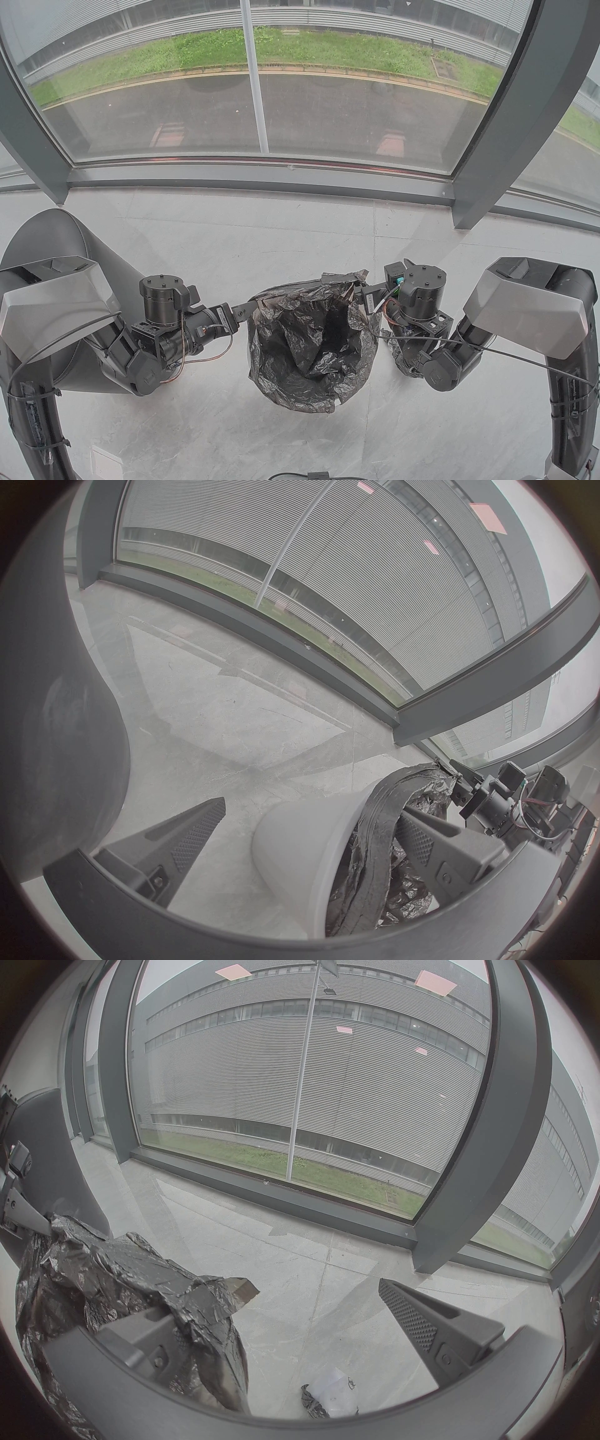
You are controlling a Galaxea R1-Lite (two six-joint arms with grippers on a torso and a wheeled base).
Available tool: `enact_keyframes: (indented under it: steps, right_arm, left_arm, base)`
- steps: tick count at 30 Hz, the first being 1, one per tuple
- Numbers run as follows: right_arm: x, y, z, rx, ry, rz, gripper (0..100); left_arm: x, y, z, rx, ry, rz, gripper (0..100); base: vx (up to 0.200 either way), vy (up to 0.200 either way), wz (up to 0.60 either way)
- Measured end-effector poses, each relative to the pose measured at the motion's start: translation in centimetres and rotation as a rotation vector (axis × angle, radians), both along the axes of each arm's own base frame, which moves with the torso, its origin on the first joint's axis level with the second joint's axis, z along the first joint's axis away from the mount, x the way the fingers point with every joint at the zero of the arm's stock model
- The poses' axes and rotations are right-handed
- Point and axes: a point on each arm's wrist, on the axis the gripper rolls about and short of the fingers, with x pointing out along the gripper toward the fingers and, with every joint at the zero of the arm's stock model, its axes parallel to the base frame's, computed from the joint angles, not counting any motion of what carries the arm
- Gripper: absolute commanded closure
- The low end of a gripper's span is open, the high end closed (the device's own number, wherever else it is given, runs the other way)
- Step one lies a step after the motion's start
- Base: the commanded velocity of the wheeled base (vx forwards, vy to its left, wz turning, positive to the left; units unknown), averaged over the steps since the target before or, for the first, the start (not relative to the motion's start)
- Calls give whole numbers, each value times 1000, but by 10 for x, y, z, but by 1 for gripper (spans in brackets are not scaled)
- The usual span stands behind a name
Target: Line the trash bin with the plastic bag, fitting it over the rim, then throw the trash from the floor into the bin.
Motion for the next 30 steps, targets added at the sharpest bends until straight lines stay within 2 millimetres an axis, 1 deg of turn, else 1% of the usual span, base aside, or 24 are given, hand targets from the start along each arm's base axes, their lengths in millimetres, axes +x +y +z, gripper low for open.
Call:
enact_keyframes:
  steps: [12, 20, 27, 30]
  right_arm:
    - [8, 7, -18, -5, 7, 6, 0]
    - [10, 9, -25, -5, 12, 7, 0]
    - [10, 8, -26, 0, 7, 6, 0]
    - [11, 8, -26, 1, 5, 4, 0]
  left_arm:
    - [7, 2, -18, 6, 14, 7, 0]
    - [9, 6, -30, 57, 4, -2, 0]
    - [7, 12, -34, 80, 15, 6, 0]
    - [0, 15, -34, 113, 16, -4, 0]
  base:
    - [0, 0, 0]
    - [0, 0, 0]
    - [0, 0, 0]
    - [0, 0, 0]
